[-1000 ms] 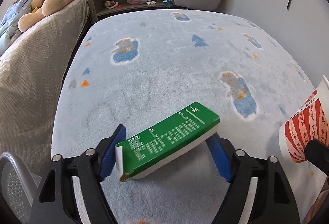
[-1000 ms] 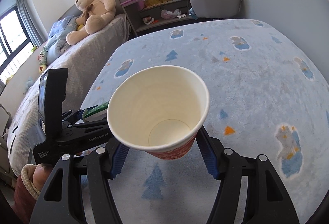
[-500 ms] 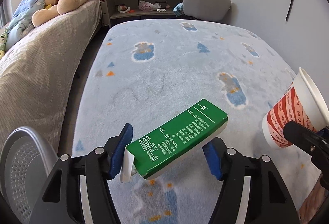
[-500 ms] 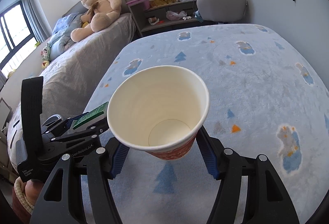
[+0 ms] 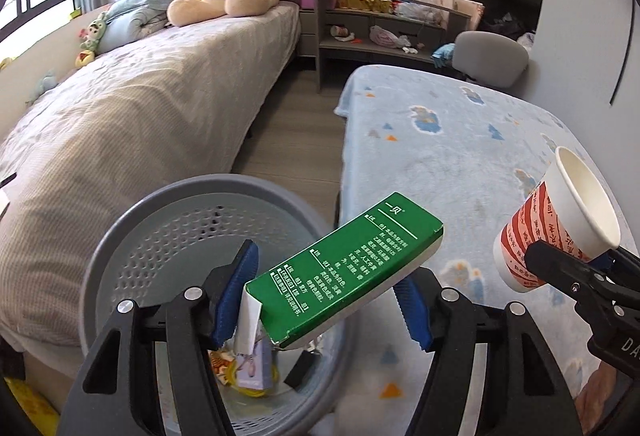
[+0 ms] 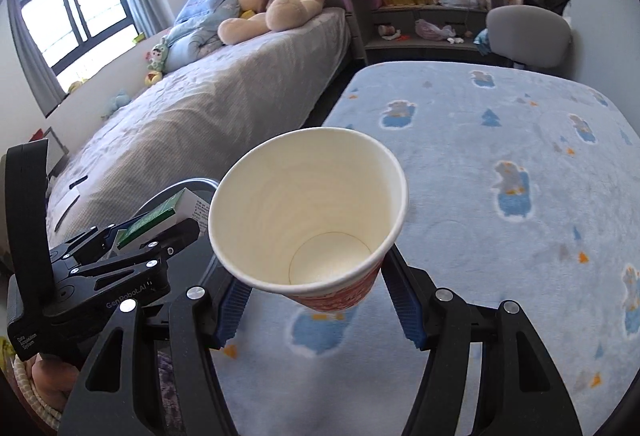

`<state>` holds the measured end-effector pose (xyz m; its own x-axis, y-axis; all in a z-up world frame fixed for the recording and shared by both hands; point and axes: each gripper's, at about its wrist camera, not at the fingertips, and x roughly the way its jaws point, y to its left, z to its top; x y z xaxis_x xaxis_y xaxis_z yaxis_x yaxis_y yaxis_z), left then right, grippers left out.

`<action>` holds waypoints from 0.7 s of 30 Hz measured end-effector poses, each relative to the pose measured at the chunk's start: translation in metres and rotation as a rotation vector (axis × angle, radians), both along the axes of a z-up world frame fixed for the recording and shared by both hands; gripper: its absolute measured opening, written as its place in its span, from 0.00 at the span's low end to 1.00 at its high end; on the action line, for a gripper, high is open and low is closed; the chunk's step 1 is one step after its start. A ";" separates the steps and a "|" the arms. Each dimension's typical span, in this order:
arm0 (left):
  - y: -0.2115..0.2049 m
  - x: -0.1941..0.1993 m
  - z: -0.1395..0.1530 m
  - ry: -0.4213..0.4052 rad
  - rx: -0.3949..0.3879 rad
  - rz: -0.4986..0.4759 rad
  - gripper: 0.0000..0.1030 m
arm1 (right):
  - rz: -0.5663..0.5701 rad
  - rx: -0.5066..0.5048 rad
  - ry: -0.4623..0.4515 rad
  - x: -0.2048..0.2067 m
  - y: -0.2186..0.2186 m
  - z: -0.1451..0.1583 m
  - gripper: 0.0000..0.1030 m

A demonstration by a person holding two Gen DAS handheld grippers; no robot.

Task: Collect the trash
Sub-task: 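Carry the green carton and paper cup over the grey basket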

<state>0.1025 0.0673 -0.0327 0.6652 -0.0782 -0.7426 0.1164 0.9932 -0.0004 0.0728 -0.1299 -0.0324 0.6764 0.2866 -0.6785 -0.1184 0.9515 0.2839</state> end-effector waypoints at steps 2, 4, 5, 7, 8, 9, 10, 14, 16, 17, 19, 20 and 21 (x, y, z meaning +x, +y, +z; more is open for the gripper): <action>0.022 -0.007 0.003 -0.005 -0.001 0.046 0.62 | 0.044 -0.001 -0.005 0.004 0.021 0.003 0.60; 0.043 -0.012 0.003 -0.003 -0.004 0.091 0.62 | 0.086 -0.003 -0.008 0.006 0.042 0.005 0.60; 0.052 -0.015 0.002 -0.001 -0.007 0.111 0.62 | 0.107 -0.003 -0.008 0.007 0.051 0.005 0.60; 0.068 -0.019 0.001 0.004 -0.010 0.150 0.62 | 0.149 -0.005 -0.003 0.010 0.070 0.005 0.60; 0.076 -0.021 0.000 0.007 -0.012 0.169 0.62 | 0.166 -0.006 0.000 0.011 0.078 0.004 0.60; 0.082 -0.022 -0.001 0.009 -0.013 0.184 0.62 | 0.184 -0.008 0.004 0.013 0.086 0.003 0.60; 0.087 -0.023 -0.002 0.012 -0.014 0.198 0.62 | 0.200 -0.009 0.008 0.015 0.093 0.003 0.60; 0.104 -0.023 -0.004 0.019 -0.015 0.244 0.62 | 0.252 -0.013 0.028 0.022 0.116 0.000 0.60; 0.111 -0.021 -0.004 0.020 -0.016 0.260 0.62 | 0.270 -0.023 0.035 0.026 0.125 -0.002 0.60; 0.113 -0.021 -0.004 0.022 -0.013 0.267 0.62 | 0.275 -0.026 0.036 0.026 0.129 -0.002 0.60; 0.117 -0.020 -0.004 0.024 -0.007 0.276 0.62 | 0.287 -0.027 0.040 0.029 0.135 -0.003 0.60; 0.120 -0.020 -0.004 0.026 -0.006 0.280 0.62 | 0.292 -0.029 0.040 0.030 0.137 -0.003 0.60; 0.122 -0.019 -0.004 0.029 -0.007 0.285 0.62 | 0.297 -0.033 0.041 0.031 0.140 -0.003 0.60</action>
